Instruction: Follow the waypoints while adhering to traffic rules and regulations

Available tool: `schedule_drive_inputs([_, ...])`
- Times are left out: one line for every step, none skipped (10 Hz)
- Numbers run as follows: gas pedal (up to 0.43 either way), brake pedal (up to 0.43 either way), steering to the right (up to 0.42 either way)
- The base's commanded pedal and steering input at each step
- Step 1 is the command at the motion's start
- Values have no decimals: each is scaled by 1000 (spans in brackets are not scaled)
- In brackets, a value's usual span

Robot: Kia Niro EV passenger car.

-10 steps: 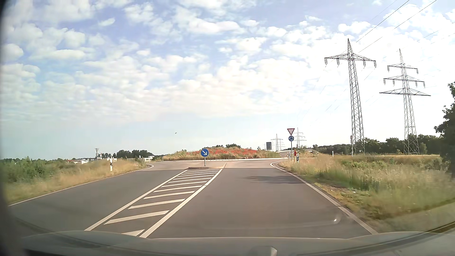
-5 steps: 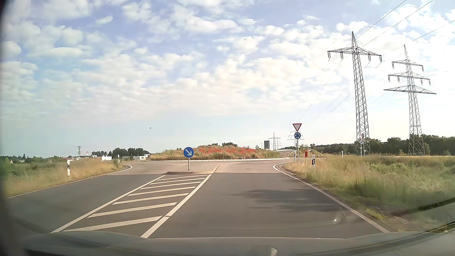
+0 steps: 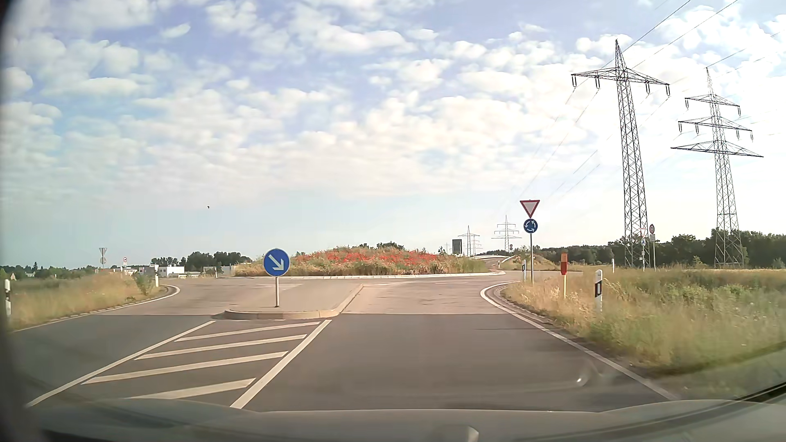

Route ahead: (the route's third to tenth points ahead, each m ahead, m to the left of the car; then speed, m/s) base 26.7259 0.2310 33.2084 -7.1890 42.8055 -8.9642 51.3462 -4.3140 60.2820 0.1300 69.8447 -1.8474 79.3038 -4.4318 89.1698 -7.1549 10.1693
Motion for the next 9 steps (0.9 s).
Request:
schedule_drive_inputs([0,30,13])
schedule_drive_inputs([0,30,19])
schedule_drive_inputs([0,30,24])
schedule_drive_inputs([0,30,29])
schedule_drive_inputs([0,30,34])
schedule_drive_inputs([0,30,36])
schedule_drive_inputs([0,30,36])
schedule_drive_inputs([0,30,40])
schedule_drive_inputs([0,30,45])
